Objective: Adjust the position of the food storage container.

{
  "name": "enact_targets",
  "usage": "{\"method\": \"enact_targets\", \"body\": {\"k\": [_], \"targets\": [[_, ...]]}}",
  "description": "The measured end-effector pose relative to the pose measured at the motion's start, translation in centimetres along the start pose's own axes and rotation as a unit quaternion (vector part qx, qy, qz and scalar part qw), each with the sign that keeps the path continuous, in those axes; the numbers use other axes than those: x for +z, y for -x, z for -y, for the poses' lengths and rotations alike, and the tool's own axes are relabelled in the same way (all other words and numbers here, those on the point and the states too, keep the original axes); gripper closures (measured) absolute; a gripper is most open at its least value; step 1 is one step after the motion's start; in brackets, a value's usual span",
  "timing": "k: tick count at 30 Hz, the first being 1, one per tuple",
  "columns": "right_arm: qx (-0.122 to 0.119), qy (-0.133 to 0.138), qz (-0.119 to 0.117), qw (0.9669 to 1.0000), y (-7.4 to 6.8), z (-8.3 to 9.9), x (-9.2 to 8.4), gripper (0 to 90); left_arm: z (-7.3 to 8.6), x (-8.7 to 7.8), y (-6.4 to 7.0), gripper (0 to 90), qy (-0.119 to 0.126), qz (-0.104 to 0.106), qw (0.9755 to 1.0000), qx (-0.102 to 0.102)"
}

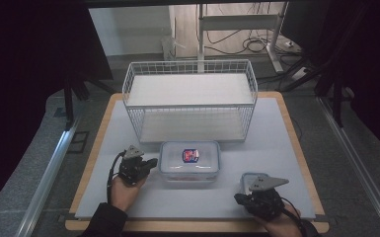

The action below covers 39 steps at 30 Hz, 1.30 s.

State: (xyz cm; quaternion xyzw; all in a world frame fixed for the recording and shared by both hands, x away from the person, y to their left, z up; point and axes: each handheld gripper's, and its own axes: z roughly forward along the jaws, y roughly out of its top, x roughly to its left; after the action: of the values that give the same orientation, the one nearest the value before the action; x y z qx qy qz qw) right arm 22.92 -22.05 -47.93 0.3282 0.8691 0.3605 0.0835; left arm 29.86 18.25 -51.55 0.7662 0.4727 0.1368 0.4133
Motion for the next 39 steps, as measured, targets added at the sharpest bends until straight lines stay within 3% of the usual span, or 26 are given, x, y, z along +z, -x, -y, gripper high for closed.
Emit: {"method": "enact_targets", "body": {"k": [3,4,7,8,11,14,17,20,23,26,28,32,37,39], "targets": [[-0.009,-0.01,0.013,0.9998,-0.3,0.3,0.1,90.0,0.1,0.0,0.1,88.5,-0.003,0.002,1.0,0.002],[-0.014,-0.011,0.029,0.9994,-0.1,0.3,-0.1,90.0,0.2,0.0,0.1,88.4,-0.004,0.003,1.0,0.003],[-0.006,-0.009,0.034,0.9993,0.4,0.4,-0.3,90.0,0.2,0.0,0.0,88.2,-0.004,0.005,1.0,0.001],[0.007,-0.007,0.041,0.9991,1.3,0.7,-0.6,90.0,0.2,0.0,0.0,88.2,-0.007,0.006,0.9999,0.004],[0.014,-0.008,0.051,0.9986,1.9,0.9,-0.9,90.0,0.2,0.0,0.0,87.9,-0.01,0.007,0.9999,0.005],[0.03,-0.007,0.069,0.9971,3.5,1.2,-1.5,90.0,0.3,0.1,0.1,87.7,-0.009,0.009,0.9999,0.002],[0.038,-0.007,0.075,0.9965,3.9,0.6,-1.5,89.9,0.3,0.0,0.0,87.2,-0.009,0.008,0.9999,0.003],[0.035,0.008,0.055,0.9978,4.3,-1.3,-0.5,89.9,0.1,0.1,-0.2,87.1,-0.005,0.003,1.0,-0.002],[0.034,0.016,0.046,0.9982,4.9,-3.9,1.8,89.9,-0.1,0.6,-0.6,87.1,-0.007,0.001,1.0,-0.006],[0.035,0.004,0.053,0.998,5.4,-6.1,4.8,90.0,-0.3,1.1,-0.9,87.1,-0.009,0.006,0.9999,-0.011],[0.037,0.0,0.052,0.9979,5.6,-6.7,5.8,89.9,-0.5,1.3,-0.9,87.1,-0.009,0.009,0.9999,-0.011],[0.041,-0.024,0.078,0.9958,6.3,-8.5,8.6,90.0,-0.6,2.0,-0.6,89.0,-0.018,0.006,0.9998,-0.005],[0.047,-0.02,0.063,0.9967,6.5,-8.2,8.7,90.0,-0.7,1.8,-0.3,89.7,-0.029,0.006,0.9995,-0.008],[0.04,-0.025,0.068,0.9965,6.2,-8.0,8.5,90.0,-0.7,1.8,0.0,89.7,-0.033,0.004,0.9994,-0.009]]}}
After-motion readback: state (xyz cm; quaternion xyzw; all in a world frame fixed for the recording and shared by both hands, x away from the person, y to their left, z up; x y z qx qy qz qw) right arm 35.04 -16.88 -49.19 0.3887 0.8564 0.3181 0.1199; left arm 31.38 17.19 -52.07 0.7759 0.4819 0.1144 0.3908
